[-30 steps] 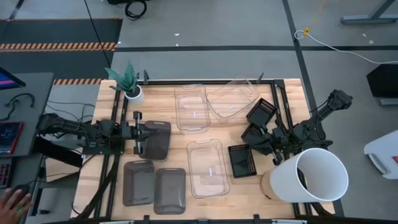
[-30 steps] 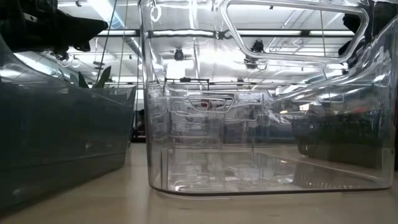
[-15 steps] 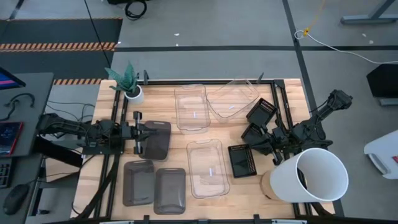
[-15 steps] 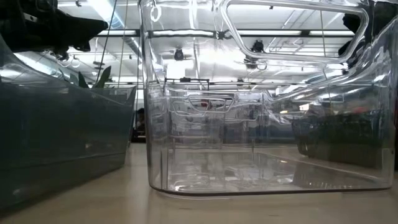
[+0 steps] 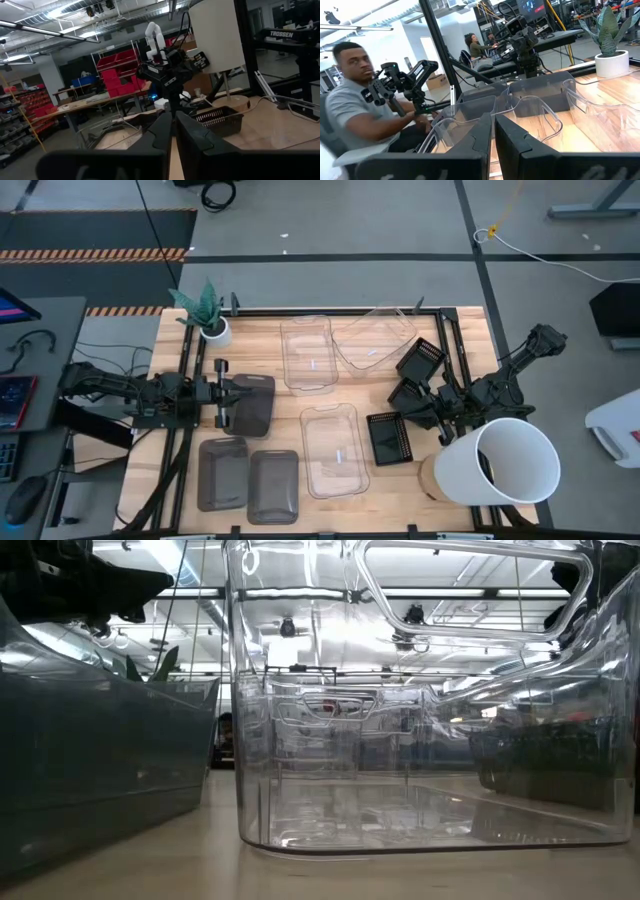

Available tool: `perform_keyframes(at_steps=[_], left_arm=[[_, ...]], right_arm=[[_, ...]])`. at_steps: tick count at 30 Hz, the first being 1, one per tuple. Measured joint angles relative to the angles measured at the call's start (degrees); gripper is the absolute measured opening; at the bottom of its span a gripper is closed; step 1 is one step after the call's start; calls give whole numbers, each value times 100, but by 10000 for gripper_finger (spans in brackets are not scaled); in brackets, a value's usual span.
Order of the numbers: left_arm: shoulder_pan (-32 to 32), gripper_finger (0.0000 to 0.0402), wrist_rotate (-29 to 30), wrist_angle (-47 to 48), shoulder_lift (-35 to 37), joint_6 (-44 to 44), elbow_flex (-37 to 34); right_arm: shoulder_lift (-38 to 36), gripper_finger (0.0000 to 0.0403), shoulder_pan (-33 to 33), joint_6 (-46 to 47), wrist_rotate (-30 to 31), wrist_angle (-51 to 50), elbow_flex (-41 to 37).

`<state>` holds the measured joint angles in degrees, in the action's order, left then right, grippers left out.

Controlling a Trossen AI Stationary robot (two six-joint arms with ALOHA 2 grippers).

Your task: Stack baskets by color

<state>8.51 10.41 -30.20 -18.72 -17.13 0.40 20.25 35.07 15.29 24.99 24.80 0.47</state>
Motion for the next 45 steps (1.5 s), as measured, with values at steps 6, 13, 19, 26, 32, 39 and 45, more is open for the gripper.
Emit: perform_keyframes(at_steps=[6,13,19,26,32,39,45], left_arm=[[0,36,-2,0,0,-2,0],[0,27,-2,0,-2,-2,0],[1,28,-2,0,-1,-1,-2],[2,34,-1,0,0,-2,-2],[2,26,-2,0,-2,-2,0],[1,32,0,0,0,0,-1],[0,35,-2,0,0,-2,0]], right_arm=[[-1,29,0,0,-1,-2,0],[-2,29,0,0,0,0,0],[0,29,0,0,0,0,1],[-1,29,0,0,0,-2,0],[-2,29,0,0,0,-1,0],[0,29,-4,-21,26,51,0],[-2,29,-104,-49,554,928,2]])
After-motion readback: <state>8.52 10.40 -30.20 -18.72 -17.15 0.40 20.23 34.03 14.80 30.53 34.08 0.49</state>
